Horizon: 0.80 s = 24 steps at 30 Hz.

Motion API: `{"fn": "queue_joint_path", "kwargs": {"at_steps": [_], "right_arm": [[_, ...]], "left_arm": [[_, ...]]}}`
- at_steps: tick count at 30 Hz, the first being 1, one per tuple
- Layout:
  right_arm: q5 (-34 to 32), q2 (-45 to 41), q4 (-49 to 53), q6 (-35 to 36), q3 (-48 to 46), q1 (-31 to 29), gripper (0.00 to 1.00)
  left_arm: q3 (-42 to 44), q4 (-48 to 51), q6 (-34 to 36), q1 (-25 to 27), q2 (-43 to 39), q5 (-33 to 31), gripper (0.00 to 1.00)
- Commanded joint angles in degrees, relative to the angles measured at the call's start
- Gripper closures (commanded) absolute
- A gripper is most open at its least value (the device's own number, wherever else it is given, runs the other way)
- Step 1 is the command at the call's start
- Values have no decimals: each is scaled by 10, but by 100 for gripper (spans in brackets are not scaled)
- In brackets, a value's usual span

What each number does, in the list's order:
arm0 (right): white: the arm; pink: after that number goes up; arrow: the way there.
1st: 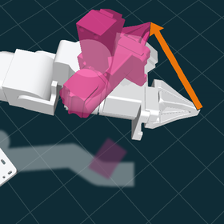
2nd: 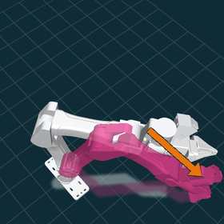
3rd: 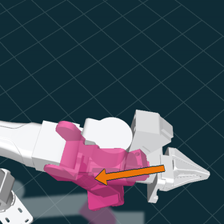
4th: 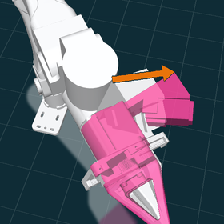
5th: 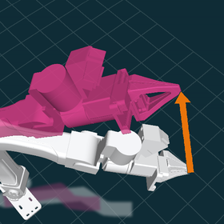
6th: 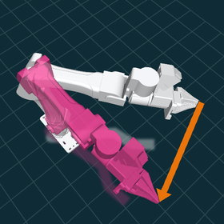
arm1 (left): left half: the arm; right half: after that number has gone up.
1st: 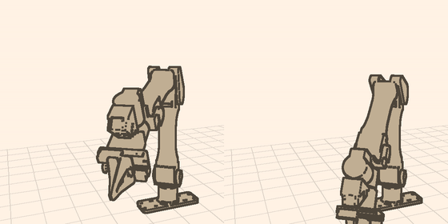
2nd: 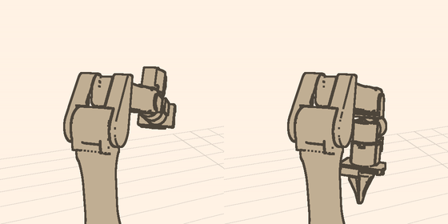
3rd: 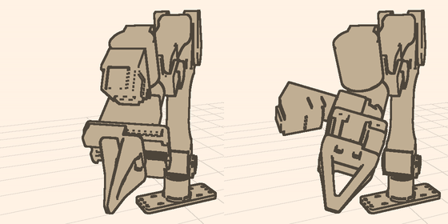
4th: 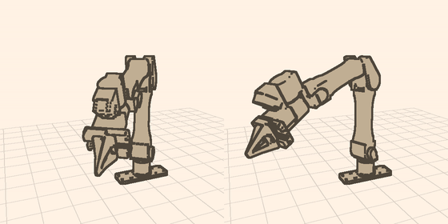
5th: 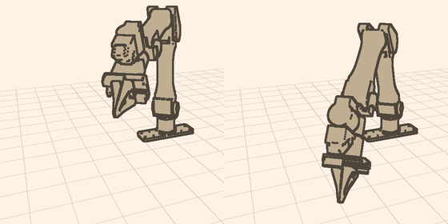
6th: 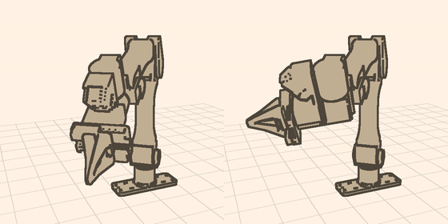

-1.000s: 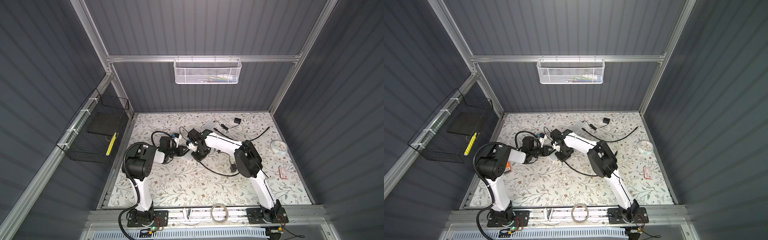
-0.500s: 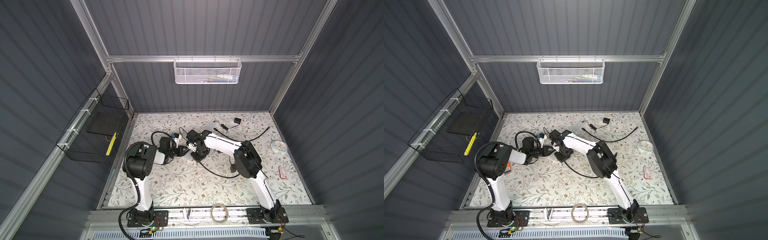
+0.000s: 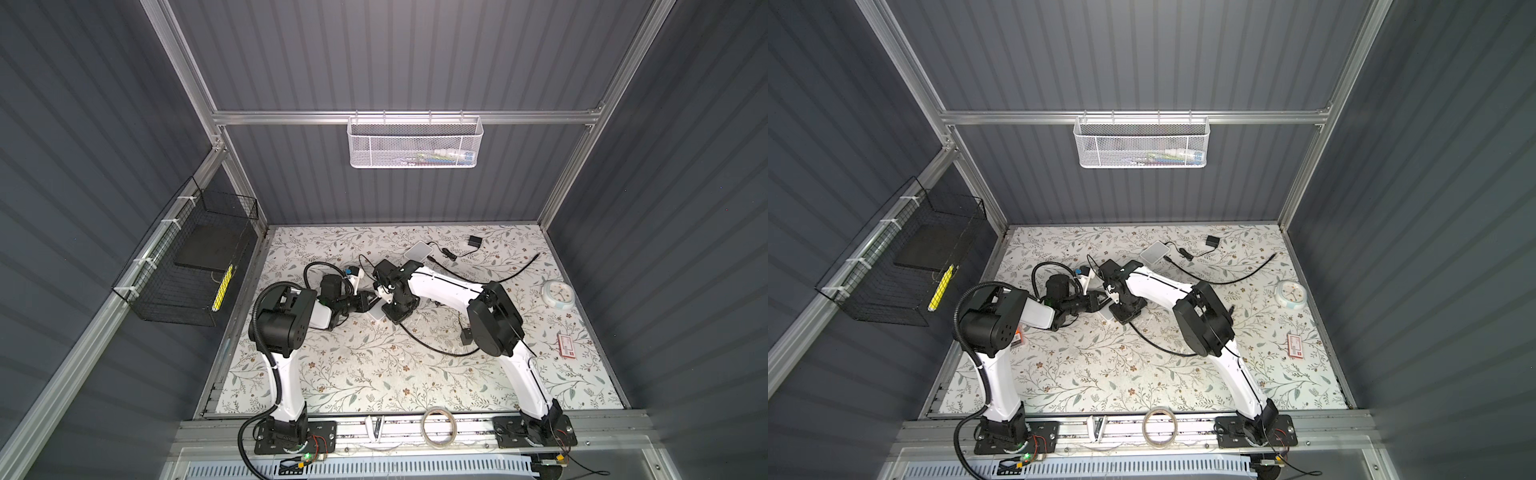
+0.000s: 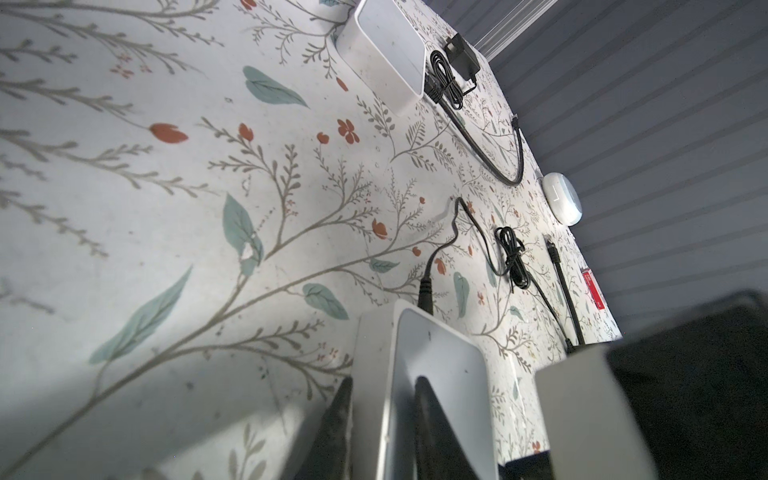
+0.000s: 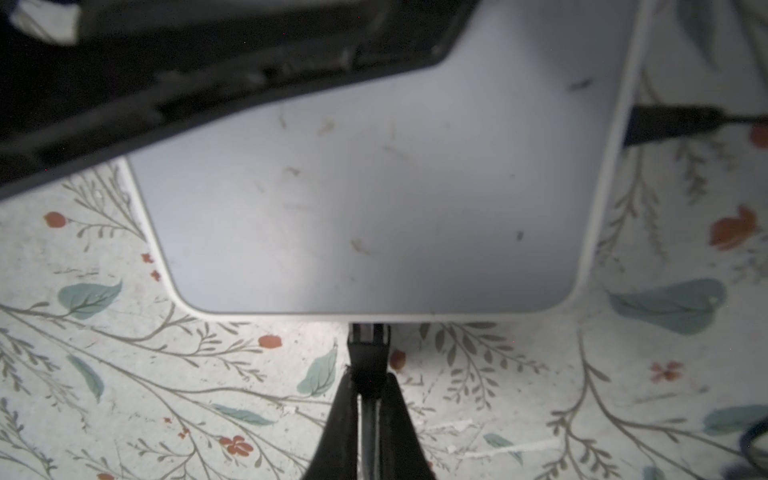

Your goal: Insert the plug into the switch port

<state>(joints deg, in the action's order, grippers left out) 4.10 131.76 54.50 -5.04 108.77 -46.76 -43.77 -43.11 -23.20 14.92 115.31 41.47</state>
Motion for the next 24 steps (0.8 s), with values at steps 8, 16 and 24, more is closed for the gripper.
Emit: {"fn": "queue_joint_path", "kwargs": {"at_steps": [8, 16, 24], "right_arm": [[-11, 3, -259, 27, 61, 2, 100], [-16, 10, -263, 24, 79, 5, 100], [-16, 20, -266, 17, 86, 6, 100]], "left_arm": [[42, 128, -8, 76, 46, 141, 75], [46, 117, -12, 84, 50, 149, 75], [51, 98, -21, 84, 58, 152, 76]]}}
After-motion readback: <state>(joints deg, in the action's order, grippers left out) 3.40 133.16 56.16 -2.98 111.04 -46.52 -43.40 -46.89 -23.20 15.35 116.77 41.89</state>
